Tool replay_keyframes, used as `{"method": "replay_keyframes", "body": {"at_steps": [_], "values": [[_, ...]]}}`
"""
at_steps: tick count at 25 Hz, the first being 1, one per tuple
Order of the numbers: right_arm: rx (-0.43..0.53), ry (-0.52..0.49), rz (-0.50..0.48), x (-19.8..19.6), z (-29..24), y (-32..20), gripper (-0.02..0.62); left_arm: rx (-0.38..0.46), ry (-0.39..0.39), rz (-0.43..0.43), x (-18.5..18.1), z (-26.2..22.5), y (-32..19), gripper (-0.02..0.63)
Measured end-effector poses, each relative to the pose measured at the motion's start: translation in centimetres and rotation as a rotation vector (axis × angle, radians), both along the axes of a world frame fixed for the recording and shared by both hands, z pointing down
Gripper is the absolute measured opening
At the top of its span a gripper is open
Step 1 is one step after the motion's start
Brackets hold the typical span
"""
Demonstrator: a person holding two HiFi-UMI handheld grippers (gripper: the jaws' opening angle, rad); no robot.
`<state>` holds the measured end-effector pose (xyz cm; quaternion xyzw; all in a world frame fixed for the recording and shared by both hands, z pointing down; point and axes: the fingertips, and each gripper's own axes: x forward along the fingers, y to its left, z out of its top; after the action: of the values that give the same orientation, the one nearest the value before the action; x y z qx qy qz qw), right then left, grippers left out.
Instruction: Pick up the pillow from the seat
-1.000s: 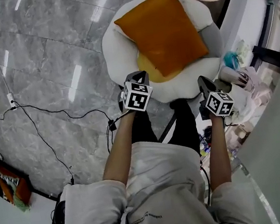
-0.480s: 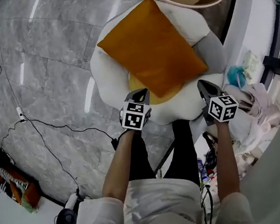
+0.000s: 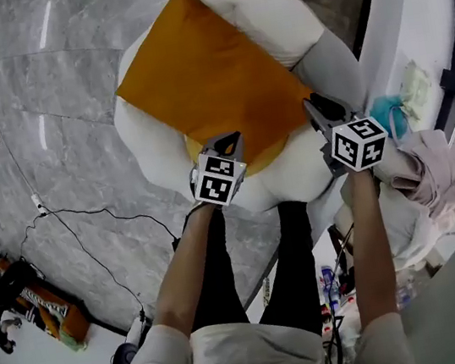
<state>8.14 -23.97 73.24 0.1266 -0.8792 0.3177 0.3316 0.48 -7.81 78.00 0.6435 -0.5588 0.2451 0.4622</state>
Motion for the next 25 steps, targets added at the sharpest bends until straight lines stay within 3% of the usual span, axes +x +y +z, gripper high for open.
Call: {"method": "replay_keyframes", "body": {"at_steps": [2,5,8,10,14,19,25], "values": [[-0.001,-0.001,-0.062,-1.2,2.0,-0.4,0.121,-0.008,-0.011,0.023,-0.1,1.4,-0.9,0.009],[0.007,0.004,-0.115,-3.1,4.7,-1.2,0.167,-0.022,-0.022,0.033,-1.1,3.5,-1.6,0.009],[0.106,0.051,-0.217,-5.0,6.9,-1.5,0.204,-0.043,-0.026,0.009,-2.7,5.2,-1.0,0.009],[0.112,0.055,-0.277,-6.2,8.2,-1.5,0.239,-0.057,-0.03,-0.007,-3.5,6.4,-0.3,0.009],[0.02,0.049,-0.367,-7.5,10.7,-1.0,0.306,-0.067,-0.023,-0.055,-4.1,7.7,1.6,0.009],[-0.084,0.1,-0.438,-8.0,13.1,-0.6,0.454,-0.089,0.001,-0.084,-4.1,9.1,4.8,0.009],[-0.372,0.063,-0.507,-8.4,14.0,1.7,0.511,-0.076,0.035,-0.108,-3.6,9.0,6.5,0.009]]}}
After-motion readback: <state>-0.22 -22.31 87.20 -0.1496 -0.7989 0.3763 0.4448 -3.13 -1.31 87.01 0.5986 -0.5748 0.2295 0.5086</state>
